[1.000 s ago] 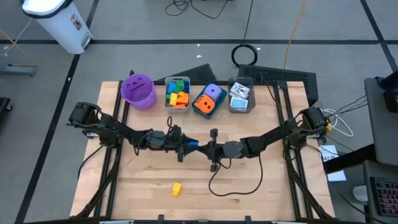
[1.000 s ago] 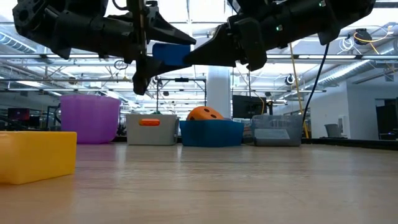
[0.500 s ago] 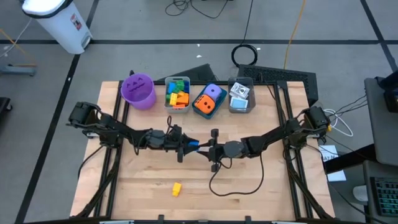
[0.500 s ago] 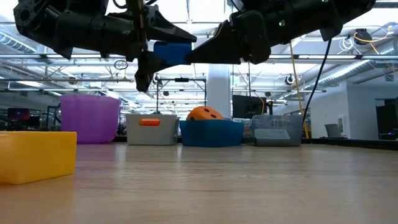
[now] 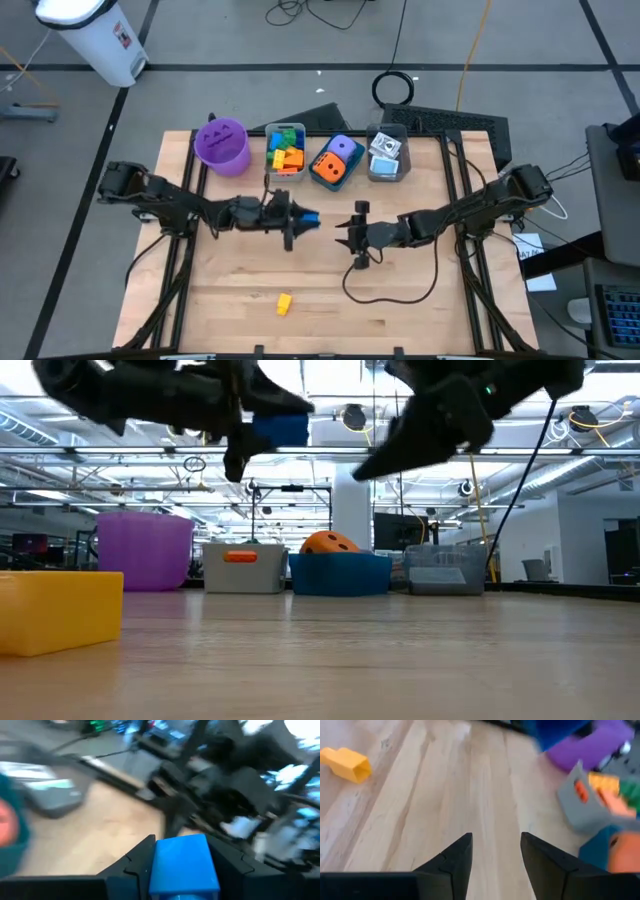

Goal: Pick & Place Toys
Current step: Put the blue game piece into the gray bin, then put the yellow game piece into the gray bin

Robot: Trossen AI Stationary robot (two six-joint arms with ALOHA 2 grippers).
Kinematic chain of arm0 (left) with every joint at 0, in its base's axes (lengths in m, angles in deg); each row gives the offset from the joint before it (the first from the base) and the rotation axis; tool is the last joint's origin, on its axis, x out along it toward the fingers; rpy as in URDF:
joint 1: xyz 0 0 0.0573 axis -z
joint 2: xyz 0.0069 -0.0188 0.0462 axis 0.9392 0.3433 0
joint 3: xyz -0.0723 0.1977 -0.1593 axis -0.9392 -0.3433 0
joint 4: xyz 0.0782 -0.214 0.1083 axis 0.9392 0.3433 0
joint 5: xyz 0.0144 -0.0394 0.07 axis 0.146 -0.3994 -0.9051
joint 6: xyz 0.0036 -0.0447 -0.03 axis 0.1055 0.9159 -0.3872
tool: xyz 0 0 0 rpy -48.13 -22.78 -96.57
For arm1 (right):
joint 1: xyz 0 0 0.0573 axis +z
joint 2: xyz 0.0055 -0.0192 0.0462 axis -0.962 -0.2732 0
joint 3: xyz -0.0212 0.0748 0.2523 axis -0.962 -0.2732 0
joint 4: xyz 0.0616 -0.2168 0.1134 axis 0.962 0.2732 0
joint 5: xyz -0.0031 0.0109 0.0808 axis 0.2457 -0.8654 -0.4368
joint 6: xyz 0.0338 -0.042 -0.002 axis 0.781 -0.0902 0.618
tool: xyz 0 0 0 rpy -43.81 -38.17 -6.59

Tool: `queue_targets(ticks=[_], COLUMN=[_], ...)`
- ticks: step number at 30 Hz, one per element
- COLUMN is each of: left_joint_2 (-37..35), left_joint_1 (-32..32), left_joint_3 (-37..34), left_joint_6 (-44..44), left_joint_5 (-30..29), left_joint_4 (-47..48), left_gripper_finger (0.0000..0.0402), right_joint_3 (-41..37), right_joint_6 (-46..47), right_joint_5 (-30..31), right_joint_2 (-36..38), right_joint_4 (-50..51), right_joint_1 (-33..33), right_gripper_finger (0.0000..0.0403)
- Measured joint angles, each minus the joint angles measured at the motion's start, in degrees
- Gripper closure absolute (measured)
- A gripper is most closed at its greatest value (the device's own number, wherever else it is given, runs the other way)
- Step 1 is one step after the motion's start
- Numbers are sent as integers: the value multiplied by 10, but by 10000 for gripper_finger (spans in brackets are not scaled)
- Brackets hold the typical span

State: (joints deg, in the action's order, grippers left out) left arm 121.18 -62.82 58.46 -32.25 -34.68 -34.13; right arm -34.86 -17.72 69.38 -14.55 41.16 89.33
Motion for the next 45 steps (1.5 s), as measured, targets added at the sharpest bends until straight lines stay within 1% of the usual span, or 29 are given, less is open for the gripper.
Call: queue_targets(ticks=[2,4,7,8,12,14,16,21,25,29,33,38,45], left_joint_2=[-22,-33,-31,-24,-1,10,21,64,110,149,170,173,173], left_joint_1=[-27,-55,-98,-114,-188,-222,-254,-323,-358,-377,-389,-401,-419], left_joint_3=[24,67,140,166,244,265,282,304,321,341,351,351,351], left_joint_6=[-4,-20,-46,-54,-71,-74,-84,-88,-85,-87,-87,-87,-62], left_joint_5=[-12,-36,-70,-77,-89,-89,-88,-78,-71,-59,-58,-56,-12], left_joint_4=[92,214,403,452,577,598,604,605,606,606,594,580,580], left_gripper_finger=[255,255,255,255,256,256,256,256,256,256,250,220,172], right_joint_3=[-19,-47,-98,-116,-185,-209,-222,-225,-225,-225,-225,-225,-225], right_joint_6=[27,46,70,77,91,91,91,88,80,75,72,72,72], right_joint_5=[-1,-2,-3,-3,-4,-4,-4,-5,-4,-4,-4,-4,-4], right_joint_2=[1,0,0,0,0,0,0,0,0,0,0,0,0], right_joint_4=[-7,-29,-92,-118,-240,-298,-330,-345,-350,-352,-345,-342,-339], right_joint_1=[0,0,0,0,-2,-2,-2,-2,-2,-2,-2,-2,-2], right_gripper_finger=[243,244,244,244,241,242,244,244,241,242,243,245,243])
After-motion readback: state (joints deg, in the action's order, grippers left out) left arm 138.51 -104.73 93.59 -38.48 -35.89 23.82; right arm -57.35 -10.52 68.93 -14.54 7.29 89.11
